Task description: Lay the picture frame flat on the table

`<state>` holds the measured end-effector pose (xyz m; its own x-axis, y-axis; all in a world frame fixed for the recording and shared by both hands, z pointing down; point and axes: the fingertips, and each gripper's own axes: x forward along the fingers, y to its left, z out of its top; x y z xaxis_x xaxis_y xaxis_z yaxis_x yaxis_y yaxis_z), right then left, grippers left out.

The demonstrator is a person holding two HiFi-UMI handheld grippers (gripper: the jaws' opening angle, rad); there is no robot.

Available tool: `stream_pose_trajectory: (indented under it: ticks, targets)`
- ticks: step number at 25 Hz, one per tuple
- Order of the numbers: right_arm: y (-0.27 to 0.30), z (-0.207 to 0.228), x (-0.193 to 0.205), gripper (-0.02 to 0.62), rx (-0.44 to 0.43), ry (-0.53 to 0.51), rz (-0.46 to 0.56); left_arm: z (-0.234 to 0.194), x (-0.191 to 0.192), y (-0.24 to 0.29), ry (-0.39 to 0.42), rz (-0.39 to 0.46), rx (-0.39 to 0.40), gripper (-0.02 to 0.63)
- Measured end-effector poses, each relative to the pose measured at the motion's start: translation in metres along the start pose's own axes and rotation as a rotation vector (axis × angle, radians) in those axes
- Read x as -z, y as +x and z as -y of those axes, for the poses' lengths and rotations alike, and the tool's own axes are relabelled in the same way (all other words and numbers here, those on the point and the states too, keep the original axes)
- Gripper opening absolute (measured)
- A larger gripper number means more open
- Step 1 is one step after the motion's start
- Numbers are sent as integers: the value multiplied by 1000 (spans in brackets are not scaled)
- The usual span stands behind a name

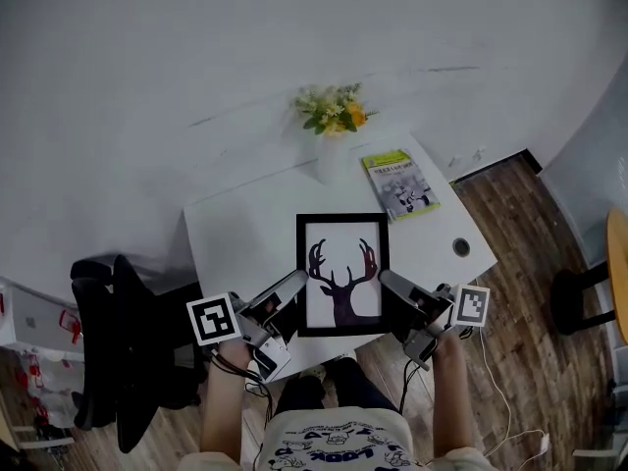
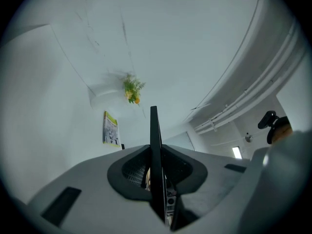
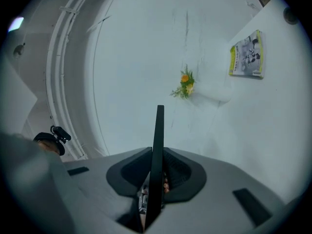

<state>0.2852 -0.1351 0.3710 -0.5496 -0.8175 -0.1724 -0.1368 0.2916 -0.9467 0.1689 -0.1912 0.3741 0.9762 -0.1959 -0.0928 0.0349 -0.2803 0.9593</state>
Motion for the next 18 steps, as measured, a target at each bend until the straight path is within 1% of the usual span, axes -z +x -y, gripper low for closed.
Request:
stream_pose_trajectory:
  ticks: [4,8,18]
  targets:
    - [12,10,-19,84,-2,0,-90,-6,-10,8,9,76,-26,83]
    - [19,21,-34,84,-17,16,-157,-14,-13,15,10,142,-51,83]
    - [31,47,-44,84,-41,71,-283,-31,-14,18,12,265,-116,83]
